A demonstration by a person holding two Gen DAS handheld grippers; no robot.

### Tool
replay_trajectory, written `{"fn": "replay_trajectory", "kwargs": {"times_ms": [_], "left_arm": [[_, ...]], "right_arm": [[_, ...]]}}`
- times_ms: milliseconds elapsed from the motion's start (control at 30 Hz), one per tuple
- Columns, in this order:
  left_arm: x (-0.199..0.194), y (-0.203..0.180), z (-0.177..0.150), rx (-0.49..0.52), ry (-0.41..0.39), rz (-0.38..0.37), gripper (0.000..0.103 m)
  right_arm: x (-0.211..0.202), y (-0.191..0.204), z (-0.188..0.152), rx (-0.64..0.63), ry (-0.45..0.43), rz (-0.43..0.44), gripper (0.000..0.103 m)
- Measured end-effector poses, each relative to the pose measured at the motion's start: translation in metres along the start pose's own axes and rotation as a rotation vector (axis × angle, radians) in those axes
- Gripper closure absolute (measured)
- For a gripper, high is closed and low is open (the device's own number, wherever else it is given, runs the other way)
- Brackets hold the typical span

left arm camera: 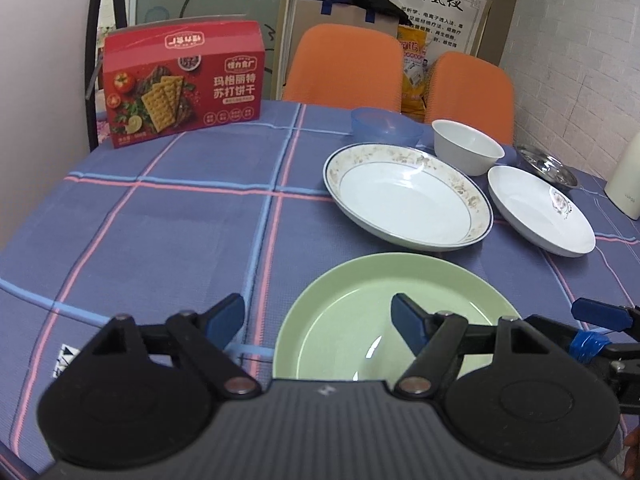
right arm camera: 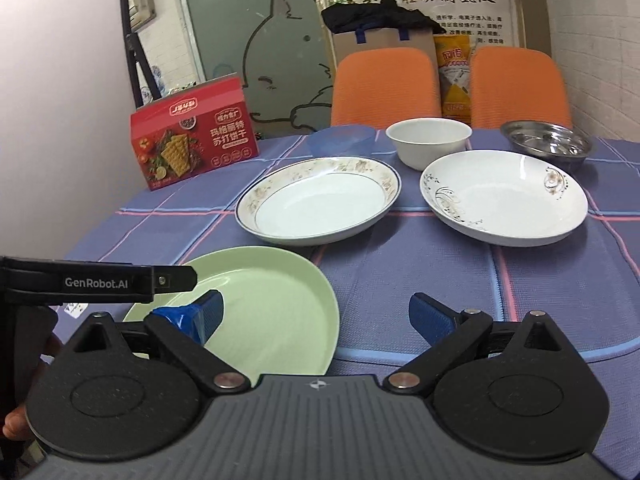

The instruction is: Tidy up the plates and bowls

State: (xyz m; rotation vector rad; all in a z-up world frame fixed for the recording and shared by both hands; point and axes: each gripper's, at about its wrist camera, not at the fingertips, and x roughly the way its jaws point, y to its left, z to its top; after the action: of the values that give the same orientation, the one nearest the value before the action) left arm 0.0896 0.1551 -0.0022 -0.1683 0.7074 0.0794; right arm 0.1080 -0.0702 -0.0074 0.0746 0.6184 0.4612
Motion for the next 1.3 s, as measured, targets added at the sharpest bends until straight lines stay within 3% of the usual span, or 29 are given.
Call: {"fn": "replay_trajectory", "kwargs": {"times_ms": [300,700,933,1167,1300], "left_arm": [[0.006,-0.004,0.016,0.018,-0.024,0.036,0.029],[0.037,-0.005,0.051,0.057,-0.044,0.085,0.029],[0.067,0.007,0.074,0.054,-0.002,0.06,0.029],[0.105,0.012,0.104,0.038,0.049,-0.022,0.029],[0.127,0.008,0.114,0.069,0.078,-0.023,0.029]], "right_arm": [[0.021,-0.011,0.016,0.086,0.118,-0.138,0.015],[0.03,-0.024,0.053,0.107,0.035,-0.076,0.015],[0.062,-0.03,0.064,0.118,0.086,-0.048,0.015],[0.096,-0.026,0.069,0.094,0.148,-0.014,0.015],[0.11,-0.022,0.074,0.07,0.174,0.005,0.015]]}}
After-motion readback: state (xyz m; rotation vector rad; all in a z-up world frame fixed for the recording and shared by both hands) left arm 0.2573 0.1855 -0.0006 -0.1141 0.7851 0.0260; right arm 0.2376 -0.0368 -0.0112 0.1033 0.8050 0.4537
